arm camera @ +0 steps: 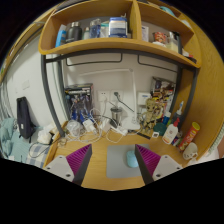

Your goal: Arrange mouse

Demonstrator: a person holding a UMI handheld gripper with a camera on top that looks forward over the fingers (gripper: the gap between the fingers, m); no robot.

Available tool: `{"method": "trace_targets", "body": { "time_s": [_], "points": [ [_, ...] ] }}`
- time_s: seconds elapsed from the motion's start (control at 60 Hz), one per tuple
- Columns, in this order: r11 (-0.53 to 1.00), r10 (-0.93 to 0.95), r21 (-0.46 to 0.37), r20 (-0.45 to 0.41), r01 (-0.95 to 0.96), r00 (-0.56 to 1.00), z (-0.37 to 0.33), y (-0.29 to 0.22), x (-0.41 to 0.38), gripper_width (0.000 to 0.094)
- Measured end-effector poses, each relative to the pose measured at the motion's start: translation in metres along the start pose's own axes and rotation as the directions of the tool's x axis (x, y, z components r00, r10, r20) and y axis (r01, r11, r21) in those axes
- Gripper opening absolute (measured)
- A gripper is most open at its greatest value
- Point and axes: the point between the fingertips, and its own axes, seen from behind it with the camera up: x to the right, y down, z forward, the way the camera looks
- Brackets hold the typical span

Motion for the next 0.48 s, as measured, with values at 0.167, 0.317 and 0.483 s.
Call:
{"method": "trace_targets", "body": {
  "time_s": [0.167,0.317,0.483],
  "points": [
    [1.0,0.01,0.0,0.007,-0.01,1.0,-0.01,0.004,-0.006,0.086],
    [1.0,0.02,-0.01,0.008,-0.02,1.0,-0.012,0.009,-0.008,0.0855],
    [0.999,0.033,-0.019,0.01,-0.032,0.999,-0.011,0.016,-0.013,0.0852]
  ]
}}
